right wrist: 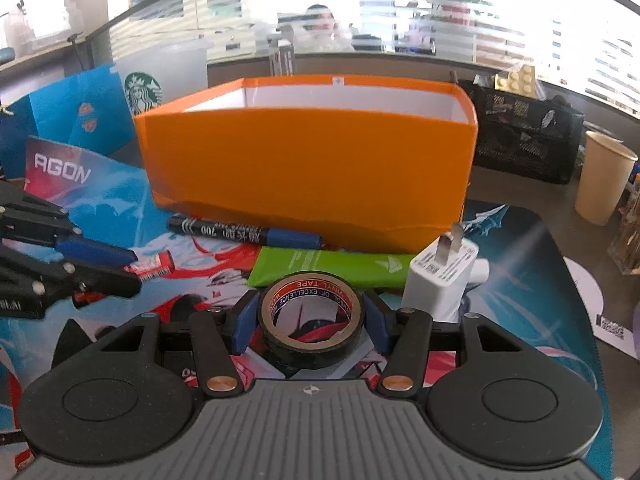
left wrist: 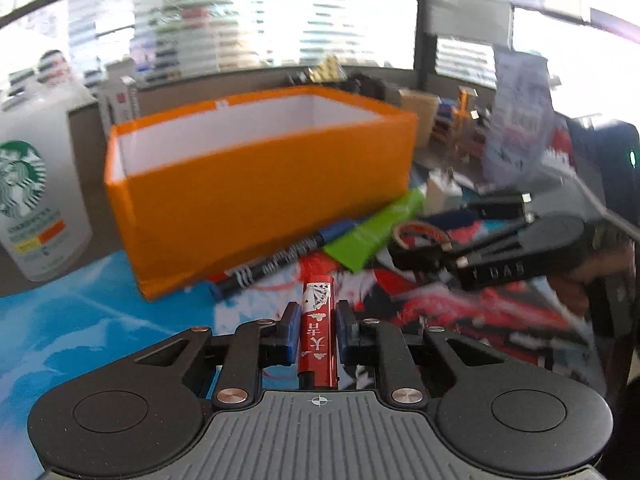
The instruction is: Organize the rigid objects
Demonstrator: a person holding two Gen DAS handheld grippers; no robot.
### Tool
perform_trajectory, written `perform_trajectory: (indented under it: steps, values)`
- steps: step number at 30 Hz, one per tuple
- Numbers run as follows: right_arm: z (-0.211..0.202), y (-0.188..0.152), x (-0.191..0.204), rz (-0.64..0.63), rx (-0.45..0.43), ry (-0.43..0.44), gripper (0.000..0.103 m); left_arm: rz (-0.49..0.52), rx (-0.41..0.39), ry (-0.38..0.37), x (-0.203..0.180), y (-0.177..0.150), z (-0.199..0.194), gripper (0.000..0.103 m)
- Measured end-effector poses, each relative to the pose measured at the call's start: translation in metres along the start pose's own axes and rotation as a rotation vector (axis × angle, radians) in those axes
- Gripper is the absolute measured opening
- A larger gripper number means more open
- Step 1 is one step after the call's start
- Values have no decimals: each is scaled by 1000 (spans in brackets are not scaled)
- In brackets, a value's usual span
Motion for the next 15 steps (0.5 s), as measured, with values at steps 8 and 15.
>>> perform_trajectory:
  steps: [8, 15]
  values:
    - [-21, 18, 14, -35, -76, 11, 52, -45, -76, 77, 12, 28, -22, 17]
    - [-28, 26, 26, -64, -100, 20, 52, -90, -93, 109, 21, 35, -21, 17]
Point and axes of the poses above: each gripper's, at about its wrist camera, not at the fingertips, and z roughly the way its jaws point, x to its left, y to its top, the point moved 10 cm from there along z, roughly the way its jaws point, and after that the axes turned 6 degrees about z, right-handed, at the moved point
